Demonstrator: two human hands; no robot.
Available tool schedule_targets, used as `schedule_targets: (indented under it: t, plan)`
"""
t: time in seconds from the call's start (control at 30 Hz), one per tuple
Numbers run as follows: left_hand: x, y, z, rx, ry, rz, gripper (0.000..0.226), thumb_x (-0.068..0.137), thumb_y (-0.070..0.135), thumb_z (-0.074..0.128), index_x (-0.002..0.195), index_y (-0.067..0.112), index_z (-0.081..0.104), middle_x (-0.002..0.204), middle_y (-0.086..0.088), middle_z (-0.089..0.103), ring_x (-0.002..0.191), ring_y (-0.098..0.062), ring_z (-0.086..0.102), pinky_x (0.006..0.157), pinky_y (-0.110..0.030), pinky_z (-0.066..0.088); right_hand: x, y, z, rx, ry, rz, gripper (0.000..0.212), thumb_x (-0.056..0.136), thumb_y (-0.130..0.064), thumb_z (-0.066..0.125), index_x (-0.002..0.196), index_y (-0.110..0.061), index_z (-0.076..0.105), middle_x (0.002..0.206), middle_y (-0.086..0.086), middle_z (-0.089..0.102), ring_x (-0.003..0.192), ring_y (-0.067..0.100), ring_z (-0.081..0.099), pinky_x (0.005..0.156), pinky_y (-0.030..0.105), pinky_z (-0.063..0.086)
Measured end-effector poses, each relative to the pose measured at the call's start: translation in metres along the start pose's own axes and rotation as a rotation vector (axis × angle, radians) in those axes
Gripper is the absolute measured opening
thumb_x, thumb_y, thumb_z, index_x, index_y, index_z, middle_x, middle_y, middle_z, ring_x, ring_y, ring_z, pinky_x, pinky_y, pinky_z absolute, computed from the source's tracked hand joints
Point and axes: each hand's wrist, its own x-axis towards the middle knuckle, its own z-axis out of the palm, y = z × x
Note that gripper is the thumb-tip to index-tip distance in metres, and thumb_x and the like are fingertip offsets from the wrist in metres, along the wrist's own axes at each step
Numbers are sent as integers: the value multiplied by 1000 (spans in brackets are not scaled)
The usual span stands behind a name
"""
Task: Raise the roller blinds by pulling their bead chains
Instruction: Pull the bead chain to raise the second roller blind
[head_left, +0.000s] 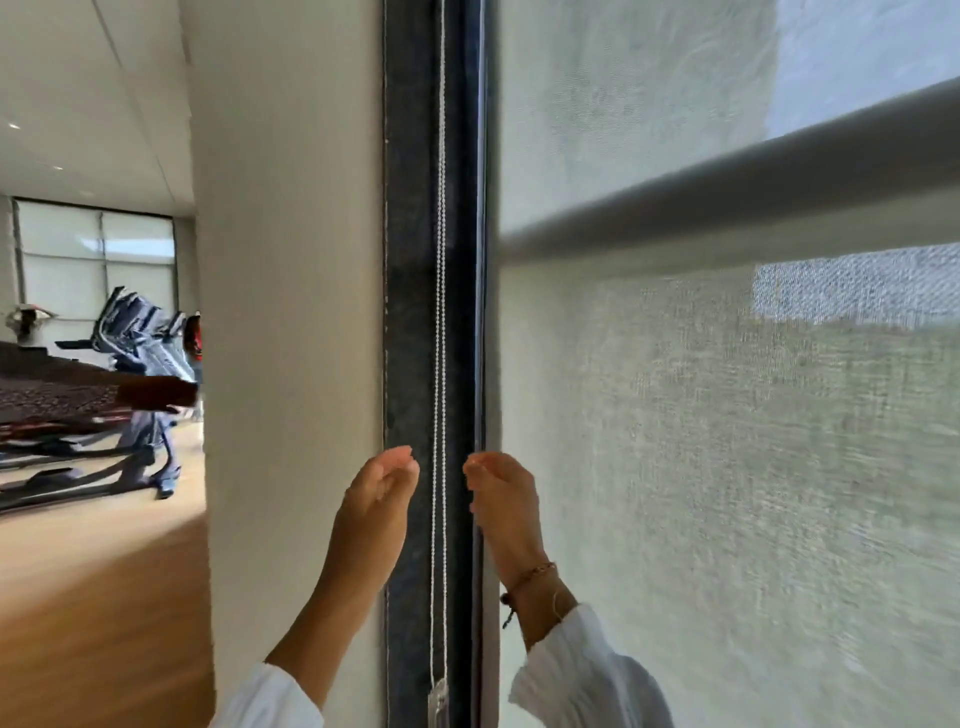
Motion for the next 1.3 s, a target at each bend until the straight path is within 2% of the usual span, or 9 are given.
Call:
schedule_targets:
  t: [0.1, 0.2, 0.33, 0.43, 0.6, 0.7, 0.9, 1.1, 1.3]
  plan:
    - [63, -20, 14, -159, -39, 4, 31, 96, 23, 41, 126, 19, 48, 124, 3, 51, 115, -14, 48, 101, -31, 35, 61, 20, 33, -192, 23, 23, 30, 86, -25, 53, 113, -13, 53, 114, 8, 62, 104, 26, 58, 93, 35, 47]
    - [116, -33, 25, -272, -110, 59, 31, 96, 23, 39, 126, 21, 47, 121, 5, 50, 113, -12, 47, 98, -27, 34, 106, 30, 63, -202, 71, 68, 45, 85, -27, 58, 125, -12, 43, 115, 9, 62, 106, 26, 58, 89, 30, 44]
    - [161, -27, 28, -359, -187, 138, 31, 96, 25, 39, 125, 24, 47, 114, 14, 49, 102, 0, 48, 78, -8, 35, 139, 14, 78, -116, 226, -67, 22, 83, -18, 60, 104, -11, 60, 75, -1, 65, 61, -1, 61, 61, 18, 50]
    - [181, -19, 30, -458, -244, 214, 30, 96, 26, 39, 124, 28, 47, 113, 19, 50, 98, 10, 48, 71, 0, 36, 145, -12, 73, -113, 356, -248, 17, 84, -29, 58, 75, -17, 66, 64, 2, 63, 57, 13, 57, 56, 32, 49]
    - [188, -14, 26, -644, -399, 177, 30, 95, 30, 41, 123, 26, 49, 117, 11, 57, 109, -3, 53, 91, -21, 42, 117, -40, 68, -149, 744, -347, 53, 89, -48, 46, 45, -21, 38, 40, -10, 33, 48, 10, 31, 51, 28, 29]
    - [186, -2, 19, -752, -549, 118, 24, 96, 25, 40, 115, 23, 54, 107, 11, 61, 104, -5, 57, 92, -24, 45, 94, -39, 74, -297, 905, -484, 52, 93, -41, 43, 46, -23, 27, 40, -7, 30, 48, 8, 23, 50, 29, 24]
    - [177, 19, 2, -807, -718, 159, 24, 98, 25, 35, 110, 19, 55, 110, 1, 64, 104, -13, 60, 93, -30, 48, 56, -45, 90, -469, 1009, -574, 49, 92, -39, 43, 46, -30, 29, 41, -7, 32, 53, 13, 22, 50, 39, 25]
    - [165, 33, -22, -880, -776, 154, 27, 97, 25, 37, 112, 13, 55, 110, -3, 64, 104, -17, 61, 89, -29, 50, 10, -64, 111, -529, 1047, -605, 52, 93, -32, 47, 47, -29, 23, 40, -7, 28, 47, 8, 20, 47, 28, 20]
    - [144, 63, -58, -1015, -1017, 86, 25, 97, 26, 35, 102, 17, 58, 103, -6, 67, 94, -23, 66, 86, -36, 53, -31, -86, 124, -580, 1129, -607, 51, 91, -32, 48, 47, -28, 23, 40, -7, 26, 48, 9, 19, 48, 31, 19]
